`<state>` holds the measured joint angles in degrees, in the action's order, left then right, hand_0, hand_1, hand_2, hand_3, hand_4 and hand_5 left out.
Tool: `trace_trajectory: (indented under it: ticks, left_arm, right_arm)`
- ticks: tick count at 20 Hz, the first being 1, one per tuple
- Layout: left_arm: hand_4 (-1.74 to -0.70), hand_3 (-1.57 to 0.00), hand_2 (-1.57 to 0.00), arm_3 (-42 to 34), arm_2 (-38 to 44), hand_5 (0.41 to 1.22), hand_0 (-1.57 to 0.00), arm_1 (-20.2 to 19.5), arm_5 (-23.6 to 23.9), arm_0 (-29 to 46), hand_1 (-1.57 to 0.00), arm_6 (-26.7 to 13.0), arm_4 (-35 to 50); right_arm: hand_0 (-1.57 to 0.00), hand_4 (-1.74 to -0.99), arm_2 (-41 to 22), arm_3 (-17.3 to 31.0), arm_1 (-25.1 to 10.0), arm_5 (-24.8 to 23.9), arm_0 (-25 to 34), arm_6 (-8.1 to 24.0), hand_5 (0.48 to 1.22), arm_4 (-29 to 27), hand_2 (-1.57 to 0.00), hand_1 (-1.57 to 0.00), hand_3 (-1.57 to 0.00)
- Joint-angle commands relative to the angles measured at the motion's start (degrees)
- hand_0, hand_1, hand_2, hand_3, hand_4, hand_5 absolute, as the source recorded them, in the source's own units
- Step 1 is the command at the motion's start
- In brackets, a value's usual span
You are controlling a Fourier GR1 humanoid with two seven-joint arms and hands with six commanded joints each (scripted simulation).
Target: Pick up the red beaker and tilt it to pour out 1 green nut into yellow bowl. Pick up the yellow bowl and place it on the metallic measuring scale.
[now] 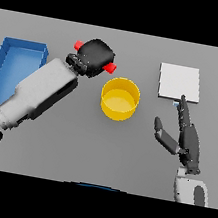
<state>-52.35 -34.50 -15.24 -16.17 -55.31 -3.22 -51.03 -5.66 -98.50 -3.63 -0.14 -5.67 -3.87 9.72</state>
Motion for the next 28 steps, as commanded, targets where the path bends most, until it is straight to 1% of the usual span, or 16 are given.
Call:
trace_trajectory:
  ticks: [1,3,4,5,7,10,12,15,16,19,20,21,23,25,27,28]
  left_arm:
    - [-1.72,-1.35,-1.57,1.10,-1.49,1.215,-1.57,-0.14,-0.87,-0.93,-1.57,0.69,-1.43]
    - [-1.72,-1.29,-1.57,1.68,-3.82,1.217,-1.57,0.36,-2.16,-2.67,-1.57,1.98,-3.46]
    - [-1.72,-1.35,-1.57,2.59,-5.20,1.218,-1.57,0.31,-2.86,-3.71,-1.57,3.31,-4.63]
    - [-1.72,-1.39,-1.57,3.84,-6.15,1.218,-1.57,0.93,-3.25,-4.86,-1.57,4.05,-5.58]
    - [-1.73,-1.46,-1.57,5.25,-8.16,1.219,-1.57,1.17,-3.33,-6.85,-1.57,6.72,-7.75]
    - [-1.73,-1.51,-1.57,5.94,-11.96,1.220,-1.57,0.96,-3.74,-9.04,-1.57,9.22,-11.70]
    - [-1.73,-1.53,-1.57,7.42,-14.34,1.220,-1.57,1.11,-2.74,-10.51,-1.57,10.97,-14.21]
    - [-1.74,-1.55,-1.57,7.54,-18.08,1.221,-1.57,0.91,-3.35,-12.53,-1.57,11.81,-18.01]
    - [-1.74,-1.56,-1.57,7.92,-19.07,1.221,-1.57,0.95,-3.52,-13.35,-1.57,12.95,-18.82]
    - [-1.74,-1.56,-1.57,9.56,-22.18,1.221,-1.57,1.35,-1.69,-14.41,-1.57,14.15,-22.09]
    - [-1.74,-1.56,-1.57,9.65,-23.28,1.221,-1.57,1.39,-1.30,-14.65,-1.57,14.51,-23.18]
    - [-1.73,-1.57,-1.57,9.25,-24.05,1.221,-1.57,1.18,-1.32,-15.20,-1.57,15.48,-23.91]
    - [-1.73,-1.57,-1.57,9.56,-25.49,1.221,-1.57,1.34,-0.83,-15.78,-1.57,15.39,-25.63]
    - [-1.73,-1.57,-1.57,10.76,-27.04,1.221,-1.57,1.87,-0.23,-17.63,-1.57,15.72,-27.68]
    - [-1.73,-1.57,-1.57,9.74,-28.13,1.221,-1.57,1.56,-0.29,-19.68,-1.57,16.76,-29.11]
    - [-1.73,-1.57,-1.57,10.18,-28.69,1.221,-1.57,2.40,0.28,-21.03,-1.57,16.72,-29.98]
  right_arm:
    - [0.00,-1.197,0.08,-0.06,0.03,0.33,-0.17,-0.17,0.659,-0.51,0.00,0.00,0.00]
    - [0.00,-1.206,-0.04,0.67,0.51,0.52,0.17,0.09,0.639,-0.81,0.00,0.00,0.00]
    - [0.00,-1.212,0.14,0.69,0.72,0.26,0.23,0.01,0.631,-0.95,0.00,0.00,0.00]
    - [0.00,-1.220,-0.18,0.03,0.70,0.03,-0.59,-1.21,0.624,-0.38,0.00,0.00,0.00]
    - [0.00,-1.221,-0.08,0.38,0.54,-0.85,-0.22,-1.09,0.610,0.70,0.00,0.00,0.00]
    - [0.00,-1.205,-0.77,0.09,1.03,-1.94,-0.76,-1.59,0.584,2.29,0.00,0.00,0.00]
    - [0.00,-1.185,-0.60,0.72,1.63,-2.26,0.44,-0.85,0.575,2.01,0.00,0.00,0.00]
    - [0.00,-1.152,-0.66,0.81,1.21,-2.06,0.14,-1.57,0.567,2.28,0.00,0.00,0.00]
    - [0.00,-1.148,-0.30,1.15,1.31,-2.01,0.85,-1.05,0.566,1.72,0.00,0.00,0.00]
    - [0.00,-1.130,0.18,1.80,1.00,-2.11,0.55,-2.17,0.565,1.58,0.00,0.00,0.00]
    - [0.00,-1.129,0.11,1.45,0.98,-2.24,0.42,-1.74,0.566,1.75,0.00,0.00,0.00]
    - [0.00,-1.132,-0.44,0.61,1.02,-2.21,0.02,-2.61,0.573,2.22,0.00,0.00,0.00]
    - [0.00,-1.136,-0.58,0.37,1.23,-2.24,0.93,-1.34,0.579,2.22,0.00,0.00,0.00]
    - [0.00,-1.133,-0.25,0.85,0.92,-2.08,0.21,-2.75,0.579,1.99,0.00,0.00,0.00]
    - [0.00,-1.128,-0.02,0.45,0.84,-2.15,0.10,-2.42,0.575,1.81,0.00,0.00,0.00]
    - [0.00,-1.133,-0.15,0.62,0.97,-2.12,0.41,-2.24,0.575,1.83,0.00,0.00,0.00]
